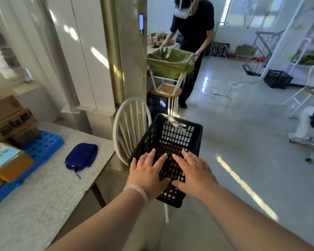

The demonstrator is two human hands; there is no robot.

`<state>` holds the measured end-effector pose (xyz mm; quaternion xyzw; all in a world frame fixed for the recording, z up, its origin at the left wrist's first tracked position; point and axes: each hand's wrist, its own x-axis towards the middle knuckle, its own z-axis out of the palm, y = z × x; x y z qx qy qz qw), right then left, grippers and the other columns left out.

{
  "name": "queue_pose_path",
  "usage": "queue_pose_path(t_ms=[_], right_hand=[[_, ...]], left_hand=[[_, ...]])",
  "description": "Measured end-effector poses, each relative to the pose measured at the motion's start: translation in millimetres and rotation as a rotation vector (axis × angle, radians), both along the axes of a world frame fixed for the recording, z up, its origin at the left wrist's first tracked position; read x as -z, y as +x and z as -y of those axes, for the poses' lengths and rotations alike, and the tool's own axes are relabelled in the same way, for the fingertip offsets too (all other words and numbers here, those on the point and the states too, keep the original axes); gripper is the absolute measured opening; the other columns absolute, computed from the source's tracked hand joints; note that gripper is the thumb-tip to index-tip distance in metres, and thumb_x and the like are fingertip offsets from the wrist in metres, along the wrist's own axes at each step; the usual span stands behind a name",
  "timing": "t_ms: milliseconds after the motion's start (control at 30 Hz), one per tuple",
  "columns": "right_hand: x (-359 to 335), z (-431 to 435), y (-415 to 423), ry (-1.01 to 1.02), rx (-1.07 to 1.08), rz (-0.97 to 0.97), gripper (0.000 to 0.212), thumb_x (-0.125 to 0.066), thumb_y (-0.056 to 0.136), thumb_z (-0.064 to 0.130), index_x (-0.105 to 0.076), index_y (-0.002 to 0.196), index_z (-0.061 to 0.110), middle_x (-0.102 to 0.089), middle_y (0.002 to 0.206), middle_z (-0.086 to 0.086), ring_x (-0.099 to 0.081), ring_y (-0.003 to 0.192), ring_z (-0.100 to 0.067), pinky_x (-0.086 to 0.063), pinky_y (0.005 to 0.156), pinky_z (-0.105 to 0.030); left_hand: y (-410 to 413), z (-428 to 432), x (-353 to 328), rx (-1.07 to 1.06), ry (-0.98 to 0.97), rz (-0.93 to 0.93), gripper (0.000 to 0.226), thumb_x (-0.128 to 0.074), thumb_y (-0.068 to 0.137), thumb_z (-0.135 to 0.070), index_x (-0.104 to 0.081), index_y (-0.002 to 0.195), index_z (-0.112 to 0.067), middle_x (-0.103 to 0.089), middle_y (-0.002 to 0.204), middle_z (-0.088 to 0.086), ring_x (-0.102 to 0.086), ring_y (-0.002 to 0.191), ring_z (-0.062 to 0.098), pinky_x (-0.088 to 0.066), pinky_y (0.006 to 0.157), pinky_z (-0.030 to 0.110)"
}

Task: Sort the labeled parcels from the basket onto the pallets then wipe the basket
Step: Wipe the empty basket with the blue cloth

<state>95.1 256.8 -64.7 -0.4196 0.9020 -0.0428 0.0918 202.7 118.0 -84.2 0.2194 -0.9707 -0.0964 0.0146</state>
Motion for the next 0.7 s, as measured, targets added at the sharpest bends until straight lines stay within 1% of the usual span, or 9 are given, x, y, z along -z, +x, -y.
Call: queue_pose_path(t_ms=[200, 367, 467, 567, 700], right_hand=[[32.3, 30.3, -73.4, 0.061, 0.002, 0.03, 0.086, -0.054, 0.091, 0.057, 0.0, 0.155, 0.038, 0.004, 0.165, 0.003, 0.004, 0.152, -0.02, -0.001, 0.121, -0.043], [44.7, 62.5, -138.6, 0.105, -0.022, 0.068, 0.085, -0.052, 0.092, 0.057, 0.001, 0.155, 0.039, 0.005, 0.165, 0.003, 0.005, 0.152, -0.019, -0.001, 0.121, -0.043], [52.7, 78.3, -167.7, 0.131, -0.058, 0.086, 0.084, -0.051, 0.093, 0.058, 0.002, 0.155, 0.039, 0.005, 0.165, 0.002, 0.005, 0.152, -0.02, -0.002, 0.123, -0.045], [63.9, 93.4, -195.1, 0.164, -0.111, 0.106, 0.083, -0.05, 0.093, 0.057, 0.002, 0.155, 0.039, 0.005, 0.165, 0.003, 0.005, 0.151, -0.019, -0.003, 0.123, -0.045], [86.8, 117.2, -244.0, 0.202, -0.2, 0.121, 0.084, -0.049, 0.093, 0.058, 0.003, 0.155, 0.038, 0.004, 0.165, 0.001, 0.003, 0.152, -0.019, -0.003, 0.123, -0.044]], left_hand=[[-73.1, 35.0, 33.3, -0.02, 0.066, 0.075, 0.078, -0.041, 0.091, -0.066, 0.003, 0.152, -0.045, 0.005, 0.164, -0.003, 0.002, 0.151, 0.024, -0.002, 0.121, 0.053], [-124.5, 67.2, 48.6, -0.054, 0.128, 0.142, 0.077, -0.039, 0.092, -0.065, 0.003, 0.153, -0.044, 0.005, 0.164, -0.002, 0.003, 0.151, 0.024, -0.002, 0.121, 0.052], [-142.2, 83.0, 55.0, -0.094, 0.156, 0.155, 0.076, -0.038, 0.092, -0.065, 0.004, 0.153, -0.044, 0.005, 0.164, -0.003, 0.003, 0.151, 0.023, -0.003, 0.121, 0.051], [-151.8, 93.7, 66.1, -0.146, 0.183, 0.167, 0.075, -0.038, 0.093, -0.064, 0.003, 0.153, -0.045, 0.005, 0.164, -0.004, 0.004, 0.151, 0.023, 0.0, 0.121, 0.05], [-160.3, 102.1, 89.2, -0.287, 0.22, 0.206, 0.074, -0.036, 0.093, -0.064, 0.003, 0.153, -0.045, 0.008, 0.164, -0.003, 0.006, 0.151, 0.023, 0.003, 0.121, 0.05]])
